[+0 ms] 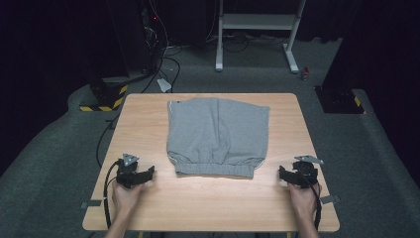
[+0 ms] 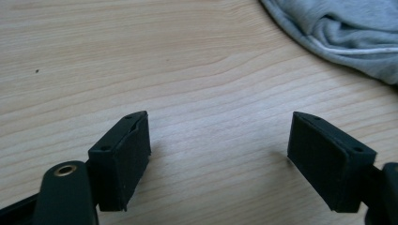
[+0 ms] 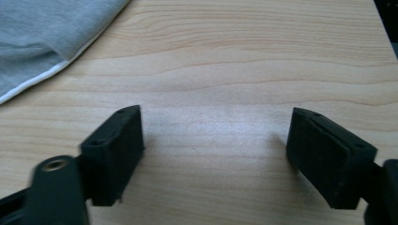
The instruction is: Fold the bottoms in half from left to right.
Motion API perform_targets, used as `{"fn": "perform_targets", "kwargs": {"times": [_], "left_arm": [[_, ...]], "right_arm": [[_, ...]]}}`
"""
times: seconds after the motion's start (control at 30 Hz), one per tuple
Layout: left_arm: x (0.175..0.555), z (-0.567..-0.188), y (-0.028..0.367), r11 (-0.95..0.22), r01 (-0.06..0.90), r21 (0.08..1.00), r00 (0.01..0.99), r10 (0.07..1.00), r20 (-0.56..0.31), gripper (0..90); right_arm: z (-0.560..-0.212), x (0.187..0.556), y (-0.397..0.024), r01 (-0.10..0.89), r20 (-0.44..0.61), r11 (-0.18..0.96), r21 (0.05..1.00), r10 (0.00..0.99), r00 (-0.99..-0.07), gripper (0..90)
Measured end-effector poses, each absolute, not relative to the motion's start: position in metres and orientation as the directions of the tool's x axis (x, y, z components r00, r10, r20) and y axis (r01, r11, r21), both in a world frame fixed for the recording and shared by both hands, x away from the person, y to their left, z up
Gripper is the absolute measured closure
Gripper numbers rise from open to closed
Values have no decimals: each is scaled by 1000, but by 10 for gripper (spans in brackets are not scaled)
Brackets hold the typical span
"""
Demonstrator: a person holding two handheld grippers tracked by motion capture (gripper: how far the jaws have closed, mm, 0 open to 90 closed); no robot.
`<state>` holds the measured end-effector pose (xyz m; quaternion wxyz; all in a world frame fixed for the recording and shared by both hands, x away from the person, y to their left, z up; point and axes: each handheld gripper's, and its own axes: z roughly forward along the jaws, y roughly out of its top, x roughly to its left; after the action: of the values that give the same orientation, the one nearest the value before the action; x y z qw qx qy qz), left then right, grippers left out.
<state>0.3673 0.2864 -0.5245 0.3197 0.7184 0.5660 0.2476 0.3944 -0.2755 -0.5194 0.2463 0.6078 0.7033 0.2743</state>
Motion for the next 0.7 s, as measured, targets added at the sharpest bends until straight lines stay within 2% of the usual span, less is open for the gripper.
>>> {"fn": "perform_targets", "kwargs": {"times": [0.3,0.33,0.37,0.5,0.7], "left_arm": [[364,-515,275,-169,614,771,309,950,-38,240],[364,-513,271,-175,611,772,332,942,-49,261],[364,-512,268,-182,610,772,343,938,-50,271],[365,-510,256,-193,601,776,385,920,-70,295],[367,-507,236,-241,582,777,457,887,-66,321]], "right_arm": [[-515,388,-271,693,25,102,714,985,-170,263],[-514,386,-269,675,41,108,730,979,-201,371],[-513,384,-268,666,62,103,739,974,-219,406],[-512,380,-254,637,47,163,753,953,-299,492],[-509,378,-240,610,86,171,774,926,-368,569]]}}
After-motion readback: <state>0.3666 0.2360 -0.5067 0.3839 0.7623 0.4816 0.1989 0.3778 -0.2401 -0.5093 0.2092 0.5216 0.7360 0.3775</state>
